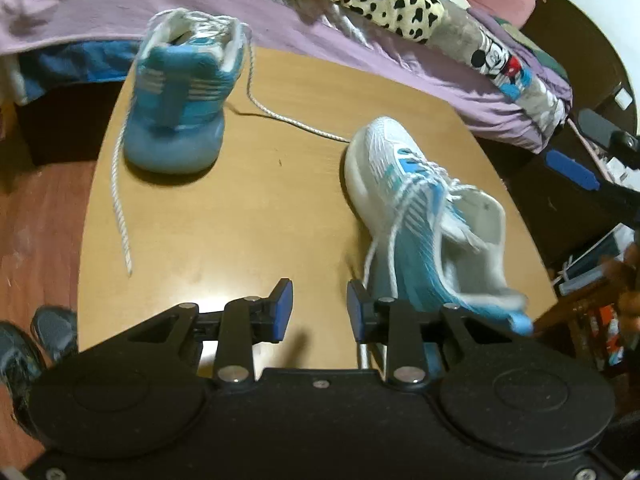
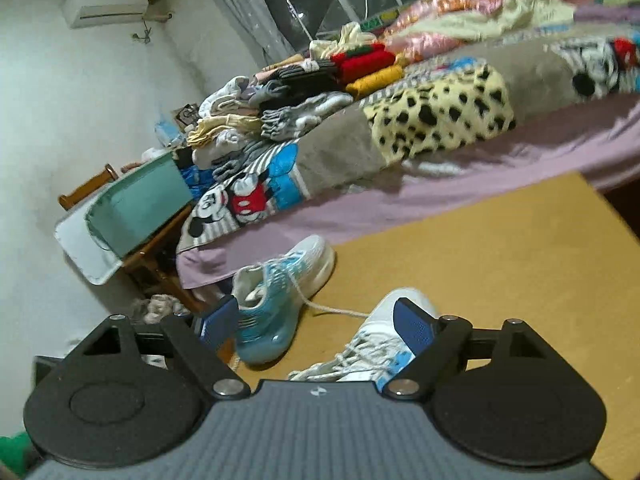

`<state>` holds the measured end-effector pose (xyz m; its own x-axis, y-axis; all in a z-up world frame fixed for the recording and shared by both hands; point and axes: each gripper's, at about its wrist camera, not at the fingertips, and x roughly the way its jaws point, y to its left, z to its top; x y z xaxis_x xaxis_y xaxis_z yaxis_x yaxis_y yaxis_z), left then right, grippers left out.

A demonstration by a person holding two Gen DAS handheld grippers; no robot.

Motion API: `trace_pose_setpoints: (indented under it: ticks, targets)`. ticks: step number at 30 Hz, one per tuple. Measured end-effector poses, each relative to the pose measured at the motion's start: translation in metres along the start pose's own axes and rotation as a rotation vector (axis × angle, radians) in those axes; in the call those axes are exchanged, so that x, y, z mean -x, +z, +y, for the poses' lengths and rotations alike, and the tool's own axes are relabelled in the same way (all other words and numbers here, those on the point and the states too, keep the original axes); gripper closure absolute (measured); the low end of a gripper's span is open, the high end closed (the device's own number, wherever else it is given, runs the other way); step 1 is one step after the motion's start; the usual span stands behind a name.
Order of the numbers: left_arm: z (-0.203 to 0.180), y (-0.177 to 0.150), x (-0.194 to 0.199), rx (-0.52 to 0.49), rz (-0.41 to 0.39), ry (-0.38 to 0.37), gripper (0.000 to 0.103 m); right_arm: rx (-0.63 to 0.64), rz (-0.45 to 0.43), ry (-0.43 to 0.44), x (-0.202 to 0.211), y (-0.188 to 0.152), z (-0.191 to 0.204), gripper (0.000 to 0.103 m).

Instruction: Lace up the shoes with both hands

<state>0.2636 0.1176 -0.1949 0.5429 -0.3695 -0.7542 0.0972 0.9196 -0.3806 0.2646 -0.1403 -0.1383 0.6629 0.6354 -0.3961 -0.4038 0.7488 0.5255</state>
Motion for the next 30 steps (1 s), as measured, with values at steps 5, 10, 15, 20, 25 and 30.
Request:
trace_pose_setpoints:
  ticks: [5,10,15,20,25,30]
  targets:
    - [0.003,0.006,-0.016,-0.017,0.015,-0.02,0.076,-0.042,0.053,0.026,-0.016,-0.009,-0.012,0.018]
    - [-0.009,0.007,-0.02,-0.088,0.017,-0.079,0.076,-0.063,0.102,0.038,-0.032,-0.006,-0.018,0.018]
    - [-0.014,0.011,-0.03,-0.157,0.006,-0.1,0.076,-0.093,0.087,0.068,-0.042,-0.001,-0.025,0.018]
    - [-0.015,0.018,-0.035,-0.176,0.005,-0.144,0.076,-0.086,0.113,0.086,-0.053,0.001,-0.027,0.018]
    - [-0.011,0.026,-0.033,-0.146,-0.016,-0.16,0.076,-0.065,0.13,0.089,-0.057,0.003,-0.028,0.018]
    - [-0.018,0.025,-0.039,-0.169,-0.022,-0.113,0.077,-0.069,0.125,0.076,-0.057,0.005,-0.035,0.018]
